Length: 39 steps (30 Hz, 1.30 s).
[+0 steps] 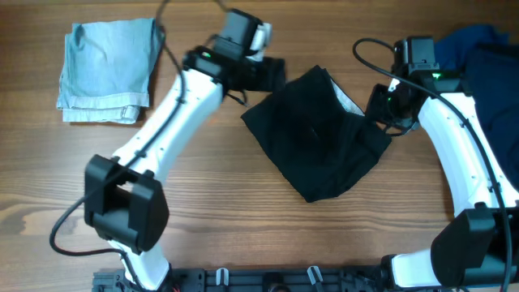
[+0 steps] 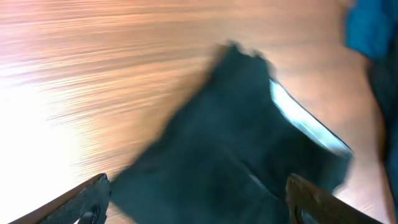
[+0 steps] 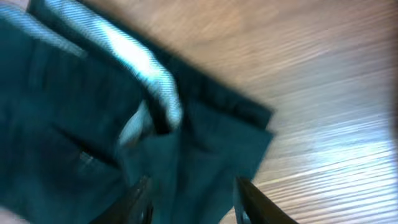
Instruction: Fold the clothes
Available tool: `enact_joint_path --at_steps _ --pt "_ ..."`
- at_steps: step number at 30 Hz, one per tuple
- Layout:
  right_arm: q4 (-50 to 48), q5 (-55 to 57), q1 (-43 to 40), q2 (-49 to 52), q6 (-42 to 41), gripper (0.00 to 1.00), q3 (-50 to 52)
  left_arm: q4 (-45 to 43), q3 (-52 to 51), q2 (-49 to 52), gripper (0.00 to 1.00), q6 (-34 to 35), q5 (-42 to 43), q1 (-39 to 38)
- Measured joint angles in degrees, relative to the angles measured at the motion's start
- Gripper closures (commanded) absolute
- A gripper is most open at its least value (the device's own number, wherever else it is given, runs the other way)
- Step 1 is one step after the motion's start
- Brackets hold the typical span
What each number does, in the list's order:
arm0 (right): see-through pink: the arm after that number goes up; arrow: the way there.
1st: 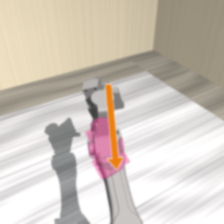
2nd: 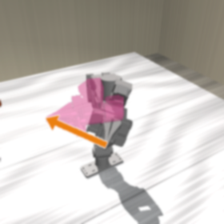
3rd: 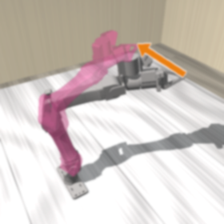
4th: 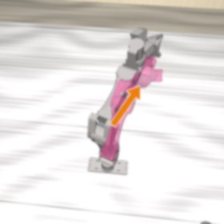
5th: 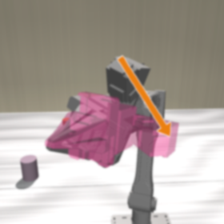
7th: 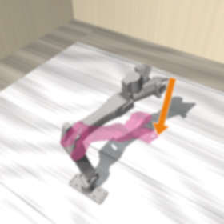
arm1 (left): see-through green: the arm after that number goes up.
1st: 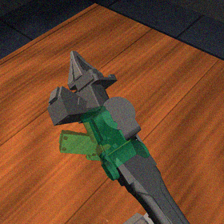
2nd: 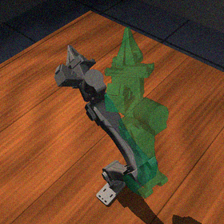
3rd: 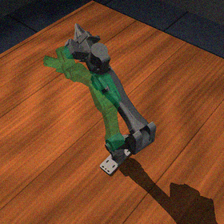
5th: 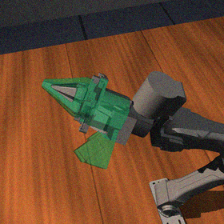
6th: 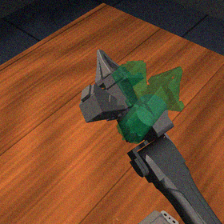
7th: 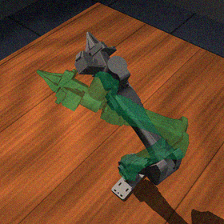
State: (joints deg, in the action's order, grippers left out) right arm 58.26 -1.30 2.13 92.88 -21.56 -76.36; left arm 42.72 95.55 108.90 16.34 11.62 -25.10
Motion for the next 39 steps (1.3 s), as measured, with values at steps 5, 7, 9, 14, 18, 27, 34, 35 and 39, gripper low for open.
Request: enact_joint_path --at_steps 5,7,9,14,18,27,34,35,39 --pt "-2.64 -5.97 0.17 0.00 -3.39 0.58 3.91 1.33 0.00 0.00 0.11 2.29 -1.55 5.05" --pt "-5.35 -6.75 0.48 0.00 -4.52 0.57 6.10 1.57 0.00 0.00 0.11 2.67 -1.70 5.62" --pt "-8.13 -7.34 1.36 0.02 -5.44 0.51 8.26 1.79 0.00 0.00 0.11 2.91 -1.77 5.62" --pt "-11.28 -6.73 3.23 0.02 -9.99 0.50 12.17 2.05 0.00 0.00 0.11 2.93 -1.77 5.57" --pt "-15.41 -6.14 3.39 0.02 -11.89 0.52 15.10 2.99 0.00 0.00 0.11 2.95 -1.77 5.55" --pt "-24.02 -5.73 3.48 0.02 -13.84 0.82 20.79 3.58 0.00 0.00 0.11 3.08 -1.77 5.33" --pt "-23.91 -4.42 3.48 0.02 -14.67 0.96 21.77 4.44 0.00 0.00 0.11 3.10 -1.77 5.33" --pt "-22.10 -3.98 3.48 0.00 -14.64 0.96 21.31 4.57 0.00 0.00 0.11 3.10 -1.77 5.33" --pt "-17.70 -2.54 3.48 -0.79 -14.19 0.96 19.41 4.98 0.00 0.00 0.11 3.10 -1.77 5.33"
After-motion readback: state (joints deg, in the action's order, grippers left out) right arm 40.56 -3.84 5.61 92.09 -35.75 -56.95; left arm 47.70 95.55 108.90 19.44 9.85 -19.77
